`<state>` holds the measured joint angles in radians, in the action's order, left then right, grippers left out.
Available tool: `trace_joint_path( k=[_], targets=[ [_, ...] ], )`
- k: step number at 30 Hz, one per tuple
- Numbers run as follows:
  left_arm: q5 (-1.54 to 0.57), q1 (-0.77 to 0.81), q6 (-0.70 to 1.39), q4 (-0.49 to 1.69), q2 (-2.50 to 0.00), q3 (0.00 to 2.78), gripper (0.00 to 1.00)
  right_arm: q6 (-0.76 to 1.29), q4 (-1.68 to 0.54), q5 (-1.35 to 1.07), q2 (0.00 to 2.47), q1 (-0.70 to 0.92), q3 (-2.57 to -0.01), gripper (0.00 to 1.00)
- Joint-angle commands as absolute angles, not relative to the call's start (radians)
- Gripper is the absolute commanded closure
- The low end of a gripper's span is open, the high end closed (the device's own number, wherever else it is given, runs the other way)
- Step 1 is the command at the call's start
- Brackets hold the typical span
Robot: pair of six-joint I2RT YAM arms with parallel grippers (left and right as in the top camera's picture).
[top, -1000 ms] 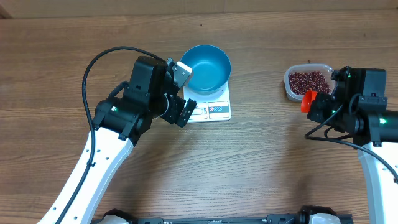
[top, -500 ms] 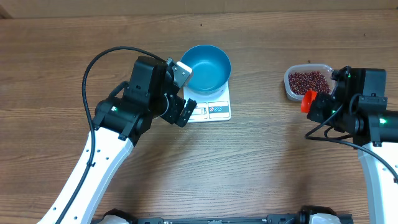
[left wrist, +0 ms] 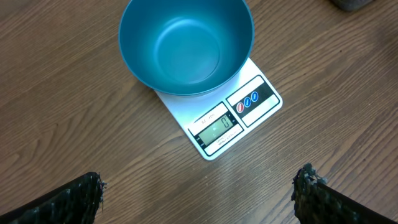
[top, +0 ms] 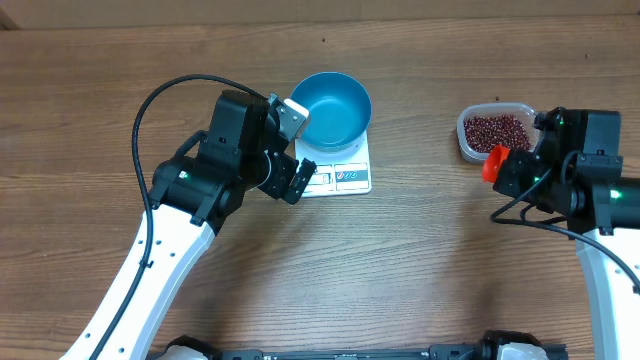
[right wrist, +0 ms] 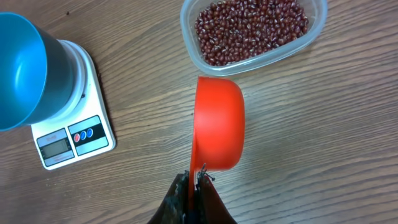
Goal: Scoop item into bowl and weigh 150g on scale
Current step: 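Lower the red scoop with the right gripper into the bean tub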
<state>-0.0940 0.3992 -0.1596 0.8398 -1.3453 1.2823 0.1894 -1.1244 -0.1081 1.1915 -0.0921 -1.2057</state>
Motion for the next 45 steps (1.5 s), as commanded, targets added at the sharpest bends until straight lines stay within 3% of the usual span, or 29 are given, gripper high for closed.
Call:
trace_joint_path(
  k=[1,11,15,21,33,45],
  targets=[
    [-0.109,0.400,-0.146,0.837,-1.355,1.276,0.00,0.192,-1.146,-0.123,1.224,-0.100,-1.274,0.96],
    [-0.109,0.400,-0.146,0.837,-1.354,1.276,0.01,0.105,-1.380,-0.067,1.552,-0.101,-1.811,0.96],
    [-0.109,0.400,-0.146,0.837,-1.354,1.276,0.00,0.076,-1.313,0.007,1.601,-0.102,-1.818,0.96],
    [-0.109,0.400,-0.146,0.838,-1.354,1.276,0.01,-0.167,-1.284,0.017,1.700,-0.105,-1.801,0.96],
    [-0.108,0.400,-0.146,0.838,-1.355,1.276,0.00,-0.162,-1.287,-0.069,1.882,-0.262,-1.784,0.96],
    [-0.109,0.400,-0.146,0.837,-1.355,1.276,0.01,-0.207,-1.259,-0.118,2.041,-0.273,-1.784,0.96]
  ],
)
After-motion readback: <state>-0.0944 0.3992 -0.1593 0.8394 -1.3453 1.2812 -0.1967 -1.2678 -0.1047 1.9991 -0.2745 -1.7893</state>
